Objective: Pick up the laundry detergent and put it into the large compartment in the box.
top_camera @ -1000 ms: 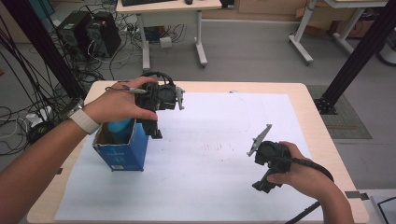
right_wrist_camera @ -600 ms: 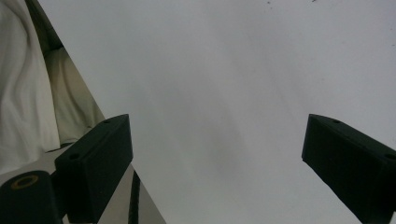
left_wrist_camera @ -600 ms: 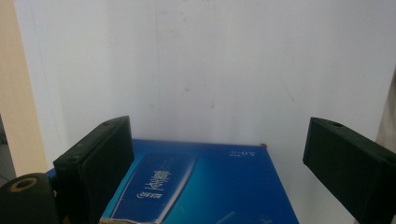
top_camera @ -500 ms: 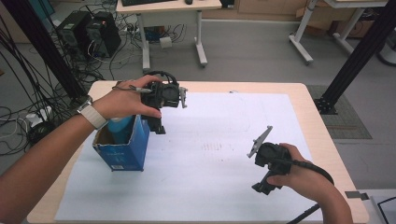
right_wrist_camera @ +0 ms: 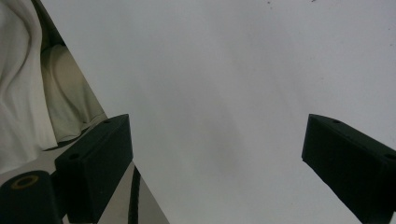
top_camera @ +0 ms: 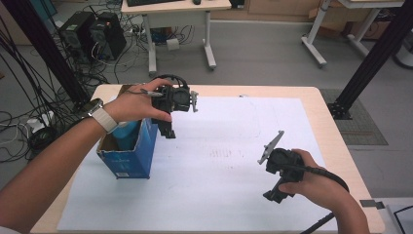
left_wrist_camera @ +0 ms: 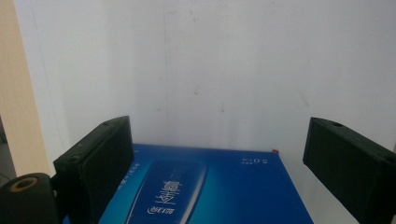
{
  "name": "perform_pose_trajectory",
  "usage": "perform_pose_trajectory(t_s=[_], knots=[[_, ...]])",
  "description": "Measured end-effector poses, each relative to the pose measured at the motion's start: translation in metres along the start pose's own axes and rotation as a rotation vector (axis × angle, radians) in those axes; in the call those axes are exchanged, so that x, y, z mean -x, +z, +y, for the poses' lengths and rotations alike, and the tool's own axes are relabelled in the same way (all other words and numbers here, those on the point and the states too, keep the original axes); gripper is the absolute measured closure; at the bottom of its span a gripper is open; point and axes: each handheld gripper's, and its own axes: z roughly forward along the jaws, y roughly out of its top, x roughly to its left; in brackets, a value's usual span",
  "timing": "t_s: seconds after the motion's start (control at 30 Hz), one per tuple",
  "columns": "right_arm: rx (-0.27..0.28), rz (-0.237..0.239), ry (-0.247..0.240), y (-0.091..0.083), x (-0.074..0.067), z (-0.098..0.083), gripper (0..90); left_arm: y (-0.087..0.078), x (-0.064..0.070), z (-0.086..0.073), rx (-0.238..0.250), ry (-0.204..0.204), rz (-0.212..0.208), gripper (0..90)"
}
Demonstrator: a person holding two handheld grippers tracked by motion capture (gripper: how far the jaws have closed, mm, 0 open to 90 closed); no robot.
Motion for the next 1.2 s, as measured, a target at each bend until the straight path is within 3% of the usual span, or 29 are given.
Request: perform_pose_trajectory(t_s=[1.2], knots=[[0.002, -0.008, -0.009, -0.0021, -0.0038, 0.0016, 8.7, -0.0015, 0.0043, -0.0073, 0.012, -0.021, 0.007, 8.9]])
